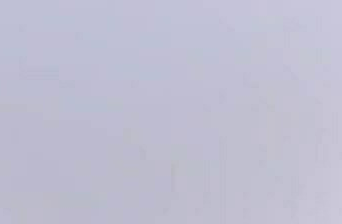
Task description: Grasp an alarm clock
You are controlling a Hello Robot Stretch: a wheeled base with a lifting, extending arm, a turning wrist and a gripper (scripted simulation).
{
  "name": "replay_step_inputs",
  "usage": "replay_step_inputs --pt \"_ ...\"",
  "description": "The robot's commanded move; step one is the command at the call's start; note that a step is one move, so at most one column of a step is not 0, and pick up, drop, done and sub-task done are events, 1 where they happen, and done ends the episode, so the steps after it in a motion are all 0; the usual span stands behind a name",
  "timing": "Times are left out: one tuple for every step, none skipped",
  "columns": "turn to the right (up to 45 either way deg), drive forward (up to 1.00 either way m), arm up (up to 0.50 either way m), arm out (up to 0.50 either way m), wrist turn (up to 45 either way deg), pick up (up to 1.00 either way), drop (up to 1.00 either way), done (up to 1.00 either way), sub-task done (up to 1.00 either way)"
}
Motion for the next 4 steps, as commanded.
replay_step_inputs --pt "0.0 0.00 0.50 0.00 0.0 0.00 0.00 0.00 0.00" --pt "0.0 0.00 0.38 0.00 0.0 0.00 0.00 0.00 0.00" --pt "0.0 0.00 0.00 0.00 45.0 0.00 0.00 0.00 0.00" --pt "0.0 0.00 0.00 0.00 45.0 0.00 0.00 0.00 0.00"
